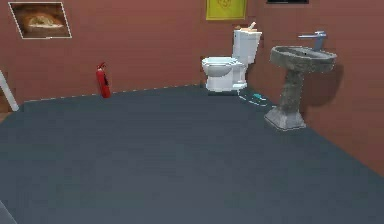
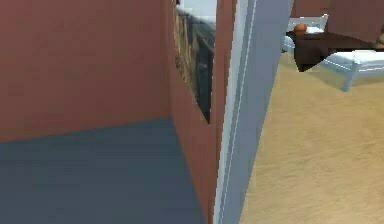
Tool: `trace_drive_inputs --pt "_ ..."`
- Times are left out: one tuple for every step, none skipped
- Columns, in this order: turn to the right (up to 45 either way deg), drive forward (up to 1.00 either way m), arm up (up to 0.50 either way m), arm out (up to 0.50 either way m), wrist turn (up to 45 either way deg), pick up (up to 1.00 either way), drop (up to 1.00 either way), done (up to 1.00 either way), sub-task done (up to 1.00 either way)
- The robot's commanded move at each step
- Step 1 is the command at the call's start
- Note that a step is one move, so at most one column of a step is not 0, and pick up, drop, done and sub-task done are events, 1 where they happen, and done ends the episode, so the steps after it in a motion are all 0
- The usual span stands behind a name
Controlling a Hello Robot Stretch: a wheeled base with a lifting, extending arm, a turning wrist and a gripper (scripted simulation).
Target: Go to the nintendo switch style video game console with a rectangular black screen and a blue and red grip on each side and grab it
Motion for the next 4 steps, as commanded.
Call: trace_drive_inputs --pt "27.0 0.0 0.0 0.0 0.0 0.0 0.0 0.0 0.0" --pt "0.0 0.3 0.0 0.0 0.0 0.0 0.0 0.0 0.0" --pt "-45.0 0.0 0.0 0.0 0.0 0.0 0.0 0.0 0.0" --pt "-15.0 0.0 0.0 0.0 0.0 0.0 0.0 0.0 0.0"
